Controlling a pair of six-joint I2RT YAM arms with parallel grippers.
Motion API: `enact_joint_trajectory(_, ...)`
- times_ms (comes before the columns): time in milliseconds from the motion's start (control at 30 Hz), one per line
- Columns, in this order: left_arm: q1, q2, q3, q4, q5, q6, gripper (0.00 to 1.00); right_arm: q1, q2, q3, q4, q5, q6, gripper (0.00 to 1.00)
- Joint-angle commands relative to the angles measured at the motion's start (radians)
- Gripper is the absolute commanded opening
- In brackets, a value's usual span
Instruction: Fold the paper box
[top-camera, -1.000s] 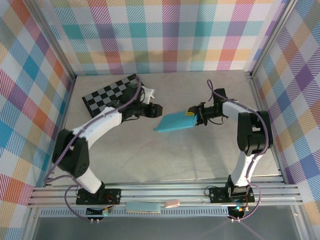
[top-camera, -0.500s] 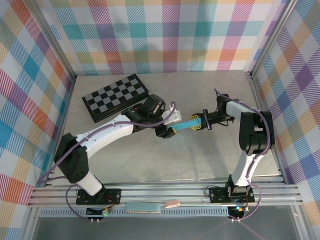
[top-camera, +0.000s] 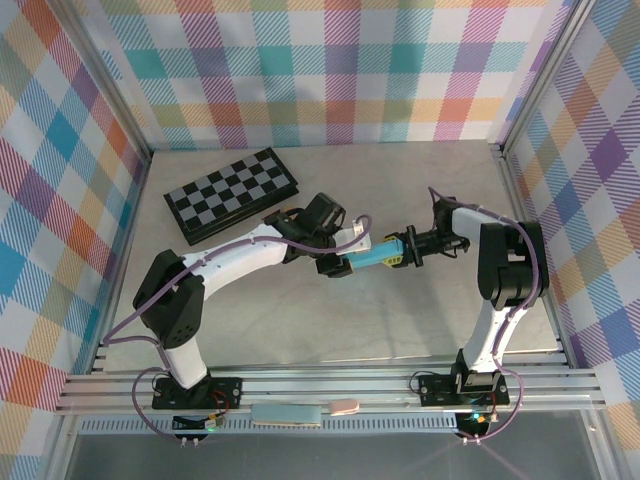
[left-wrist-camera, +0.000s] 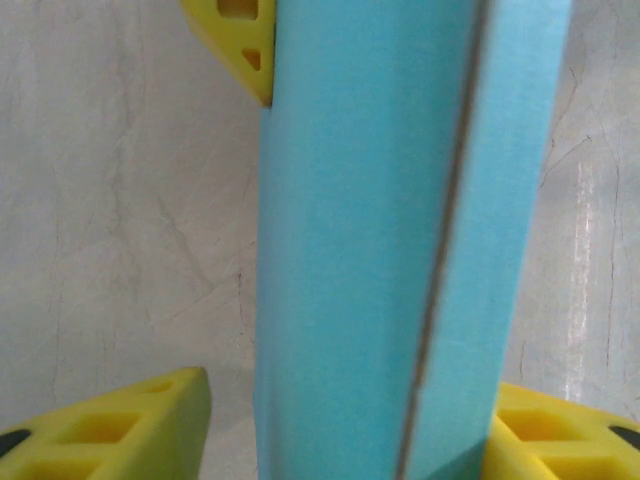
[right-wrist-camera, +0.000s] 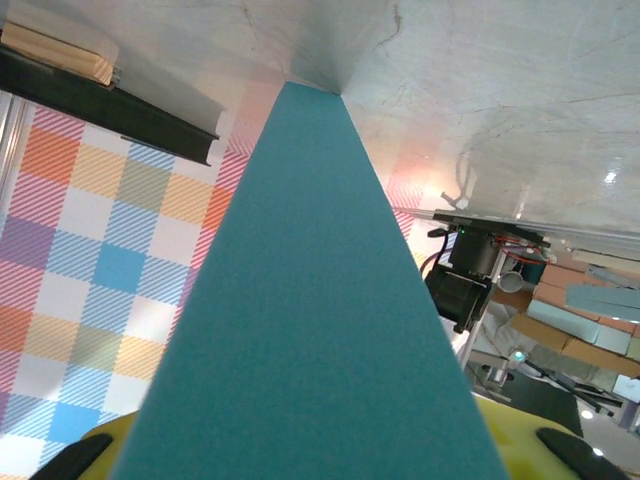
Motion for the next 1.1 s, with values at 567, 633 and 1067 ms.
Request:
enact_joint_trajectory(567,-0.008,0.128,0.314,-0.442,0.011,-0.054,0.23,-0.015,-0.407,0.171,-0.265,0.516,0.171,0.76)
enact_joint_trajectory(633,-0.01,0.141,0.335,-0.473,0.007,-0.07,0.23,0.025,-0.481,0.119,-0.191,0.581,0.269,0.79)
enact_joint_trajectory(1067,-0.057,0.212,0.356,-0.57,-0.11,-0.108,0.21,0.243,-0.381,0.188,-0.124,0.782,0.424,0.85)
